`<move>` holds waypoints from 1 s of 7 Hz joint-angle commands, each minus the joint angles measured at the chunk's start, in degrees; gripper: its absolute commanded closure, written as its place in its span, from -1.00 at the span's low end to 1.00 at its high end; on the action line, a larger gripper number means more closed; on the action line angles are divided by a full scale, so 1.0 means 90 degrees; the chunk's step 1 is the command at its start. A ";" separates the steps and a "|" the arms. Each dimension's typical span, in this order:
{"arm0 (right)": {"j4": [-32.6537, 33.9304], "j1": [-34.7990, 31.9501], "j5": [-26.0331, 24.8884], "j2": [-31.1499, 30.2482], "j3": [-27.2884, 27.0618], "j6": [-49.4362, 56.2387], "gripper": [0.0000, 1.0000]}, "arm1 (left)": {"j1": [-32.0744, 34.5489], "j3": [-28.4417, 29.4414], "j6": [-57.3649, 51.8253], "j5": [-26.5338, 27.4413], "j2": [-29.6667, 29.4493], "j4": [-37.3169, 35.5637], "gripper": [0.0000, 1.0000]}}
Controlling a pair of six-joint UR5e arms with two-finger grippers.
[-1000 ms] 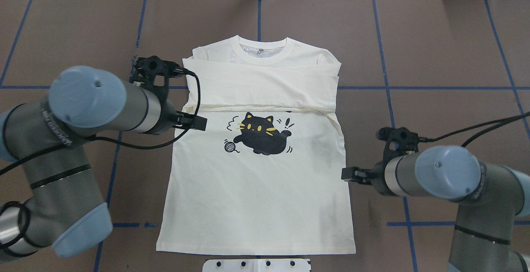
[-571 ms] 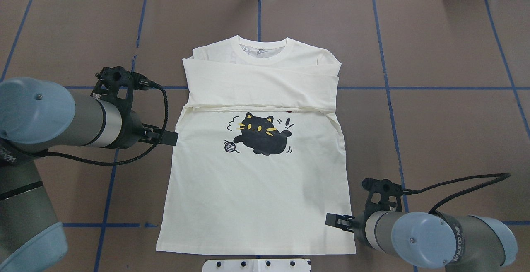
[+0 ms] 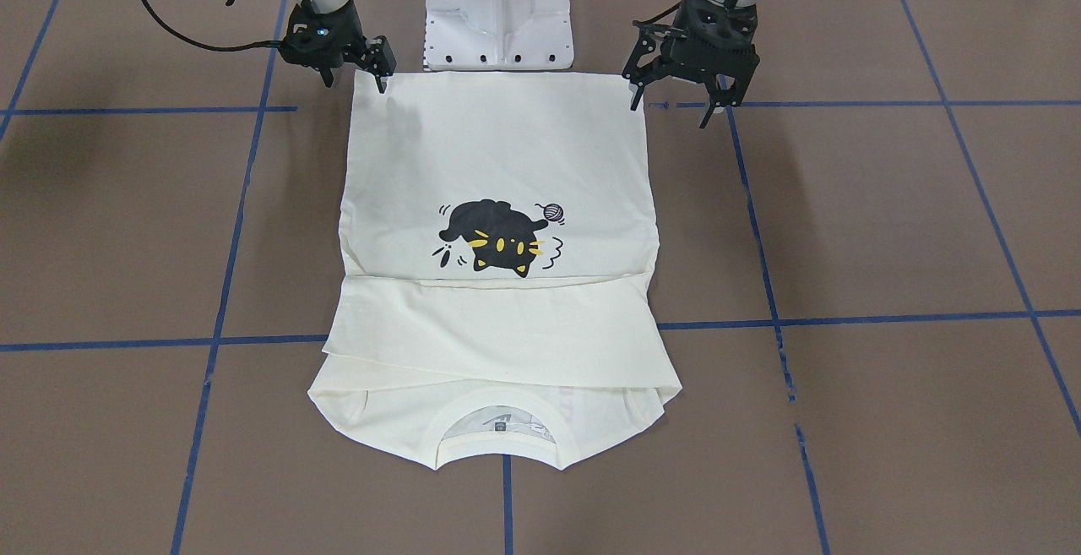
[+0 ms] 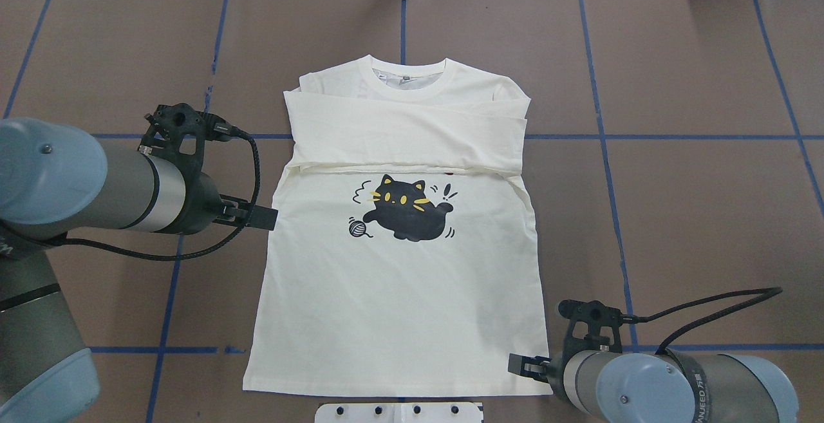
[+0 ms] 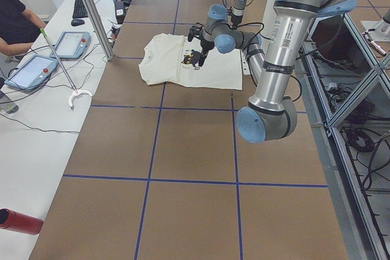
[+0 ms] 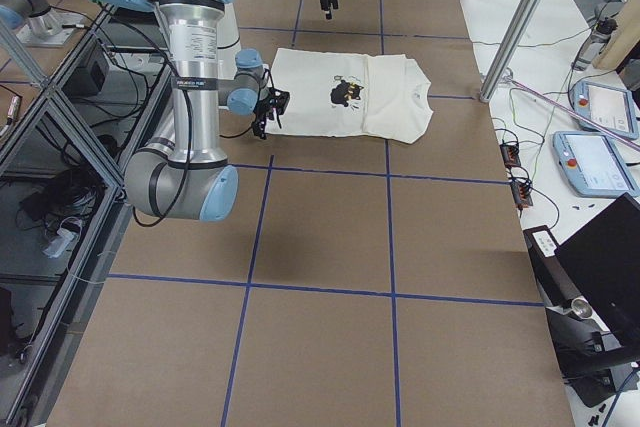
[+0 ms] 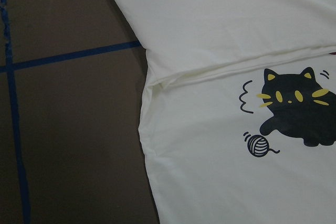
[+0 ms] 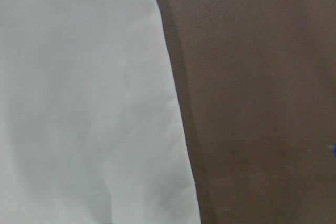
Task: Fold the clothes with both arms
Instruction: 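Move the left gripper to the hem corner while the right gripper reaches the other corner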
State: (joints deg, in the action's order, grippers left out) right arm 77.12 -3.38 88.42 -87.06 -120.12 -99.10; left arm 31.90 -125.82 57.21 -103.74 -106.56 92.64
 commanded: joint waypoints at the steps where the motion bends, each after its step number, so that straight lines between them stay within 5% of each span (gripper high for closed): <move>1: 0.0006 0.0033 0.0107 0.0054 0.0016 -0.0005 -0.28 | 0.0000 -0.0005 -0.0008 -0.0006 -0.0006 0.0000 -1.00; 3: -0.0014 0.0062 0.0146 0.0064 0.0046 -0.0005 0.39 | 0.0000 -0.0005 0.0001 -0.0016 -0.0025 0.0000 -1.00; 5: -0.0014 0.0053 0.0264 0.0064 0.0046 -0.0005 0.58 | 0.0000 -0.0024 0.0001 -0.0006 -0.0025 0.0000 -1.00; 6: -0.0014 0.0043 0.0264 0.0064 0.0026 -0.0005 0.91 | 0.0000 -0.0024 0.0001 -0.0016 -0.0025 0.0000 -1.00; 7: -0.0014 0.0033 0.0351 0.0064 0.0007 -0.0005 1.00 | 0.0000 -0.0024 0.0030 -0.0016 -0.0025 0.0000 -1.00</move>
State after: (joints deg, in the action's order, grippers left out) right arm 76.99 -2.98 90.89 -86.49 -119.86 -99.14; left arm 31.91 -126.01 57.28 -103.87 -106.78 92.64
